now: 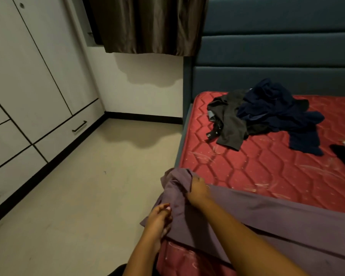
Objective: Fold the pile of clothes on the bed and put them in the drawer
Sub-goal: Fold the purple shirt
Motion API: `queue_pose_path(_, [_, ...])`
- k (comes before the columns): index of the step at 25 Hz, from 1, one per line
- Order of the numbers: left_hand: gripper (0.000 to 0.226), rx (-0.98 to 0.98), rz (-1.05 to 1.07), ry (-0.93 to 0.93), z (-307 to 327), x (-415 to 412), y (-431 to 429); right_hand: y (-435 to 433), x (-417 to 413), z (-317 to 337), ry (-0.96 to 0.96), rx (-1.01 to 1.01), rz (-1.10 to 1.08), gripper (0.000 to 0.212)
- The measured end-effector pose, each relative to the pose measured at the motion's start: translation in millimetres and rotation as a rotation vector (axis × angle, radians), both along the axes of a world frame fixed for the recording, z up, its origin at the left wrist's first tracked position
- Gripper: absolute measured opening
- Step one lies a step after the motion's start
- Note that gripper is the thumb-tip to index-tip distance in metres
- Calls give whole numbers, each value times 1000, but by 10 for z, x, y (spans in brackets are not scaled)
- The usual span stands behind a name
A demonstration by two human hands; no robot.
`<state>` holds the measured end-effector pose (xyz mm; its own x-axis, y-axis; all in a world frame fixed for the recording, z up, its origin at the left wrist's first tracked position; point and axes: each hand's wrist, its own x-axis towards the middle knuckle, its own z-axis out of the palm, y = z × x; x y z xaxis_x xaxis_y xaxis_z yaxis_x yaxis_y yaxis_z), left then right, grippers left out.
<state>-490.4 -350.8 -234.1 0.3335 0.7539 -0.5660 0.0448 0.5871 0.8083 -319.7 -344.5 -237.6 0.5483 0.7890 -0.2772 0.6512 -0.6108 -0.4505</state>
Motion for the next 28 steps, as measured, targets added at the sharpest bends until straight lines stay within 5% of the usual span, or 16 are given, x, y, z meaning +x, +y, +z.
queue_pose_path(3, [16, -110, 50, -112, -11, 50, 158, 46, -15, -35, 65, -2, 114, 43])
queue_pose_path(8, [58, -117, 139, -272, -176, 295, 374, -257, -47, 18, 445, -28, 518, 47])
queue_pose_path(13, [67, 205, 601, -36, 86, 201, 173, -328, 10, 123, 147, -131, 584, 48])
queue_pose_path(15, [67, 374, 510, 122, 140, 40, -66, -337, -39, 156, 94, -188, 615, 44])
queue_pose_path(18, [82, 468, 97, 555, 87, -190, -381, -377, -112, 219, 201, -256, 705, 32])
queue_pose_path(21, [76, 368, -450, 975, 104, -456, -373, -416, -206, 249, 578, -54, 601, 18])
queue_pose_path(23, [59, 372, -568, 1062, 256, -522, -280, -415, -193, 230, 653, 160, 390, 25])
queue_pose_path(26, [52, 481, -546, 1088, 499, -302, -113, -423, 4, 82, 198, 372, 298, 29])
queue_pose_path(28, [47, 605, -480, 1040, 556, -43, 110, -494, 173, 6, -30, 281, 293, 46])
